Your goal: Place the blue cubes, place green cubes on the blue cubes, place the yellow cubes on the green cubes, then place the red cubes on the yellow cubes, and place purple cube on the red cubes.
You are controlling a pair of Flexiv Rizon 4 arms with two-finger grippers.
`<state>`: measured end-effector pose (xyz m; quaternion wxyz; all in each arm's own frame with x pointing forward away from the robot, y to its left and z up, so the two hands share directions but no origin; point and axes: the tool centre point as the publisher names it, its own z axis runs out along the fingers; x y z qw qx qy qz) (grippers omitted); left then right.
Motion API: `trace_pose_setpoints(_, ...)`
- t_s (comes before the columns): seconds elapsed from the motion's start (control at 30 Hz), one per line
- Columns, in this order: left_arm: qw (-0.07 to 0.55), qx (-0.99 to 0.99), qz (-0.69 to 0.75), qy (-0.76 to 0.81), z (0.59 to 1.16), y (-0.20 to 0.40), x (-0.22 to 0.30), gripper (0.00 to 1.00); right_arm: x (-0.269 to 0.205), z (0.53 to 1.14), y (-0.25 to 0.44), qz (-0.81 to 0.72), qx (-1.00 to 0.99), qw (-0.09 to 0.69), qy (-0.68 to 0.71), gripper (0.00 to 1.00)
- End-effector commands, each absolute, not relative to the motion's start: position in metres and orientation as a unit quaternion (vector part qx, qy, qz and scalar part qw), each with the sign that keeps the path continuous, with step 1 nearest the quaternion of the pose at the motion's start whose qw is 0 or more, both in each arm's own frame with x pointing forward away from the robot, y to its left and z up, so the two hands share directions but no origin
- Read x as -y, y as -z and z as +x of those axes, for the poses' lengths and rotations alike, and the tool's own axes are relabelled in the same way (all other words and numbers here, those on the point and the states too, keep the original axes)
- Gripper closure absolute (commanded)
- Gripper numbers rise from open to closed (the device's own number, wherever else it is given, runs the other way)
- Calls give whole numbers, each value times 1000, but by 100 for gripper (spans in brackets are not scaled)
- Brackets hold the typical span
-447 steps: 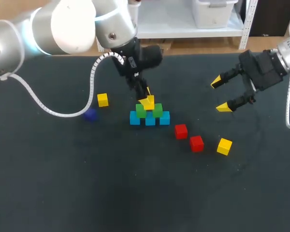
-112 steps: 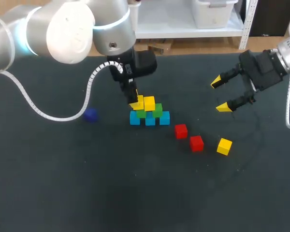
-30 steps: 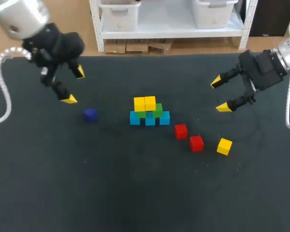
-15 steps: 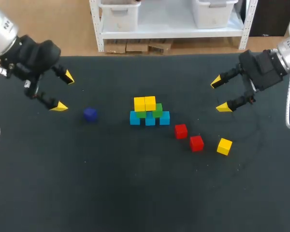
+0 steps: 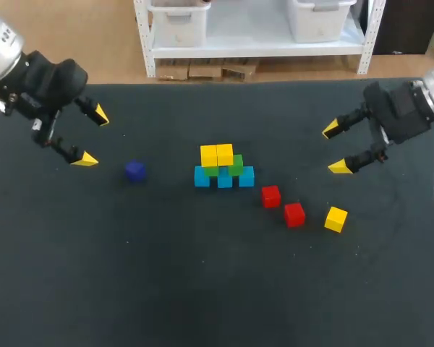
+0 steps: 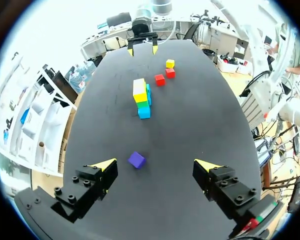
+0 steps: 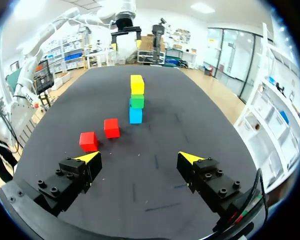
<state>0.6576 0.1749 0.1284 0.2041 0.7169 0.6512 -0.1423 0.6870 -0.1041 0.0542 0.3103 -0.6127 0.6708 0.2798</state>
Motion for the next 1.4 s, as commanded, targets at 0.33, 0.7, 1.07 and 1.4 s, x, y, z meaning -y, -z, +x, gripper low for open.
trace_pose_setpoints(0.33,204,-650,718,144,659,-128,-175,0,122,546,-80,-528,-748,346,-205,0)
trace_pose_setpoints(0.7,204,-650,718,144,659,-128,-175,0,117,517,-47,-510,-762,338,-213,0)
trace_pose_setpoints(1.07,204,-650,718,144,659,-128,-175,0,118,531,-25,-504,-762,338,-228,0)
trace_pose_setpoints(1.4,204,-650,718,144,659,-128,-175,0,116,554,-12,-515,-753,336,-233,0)
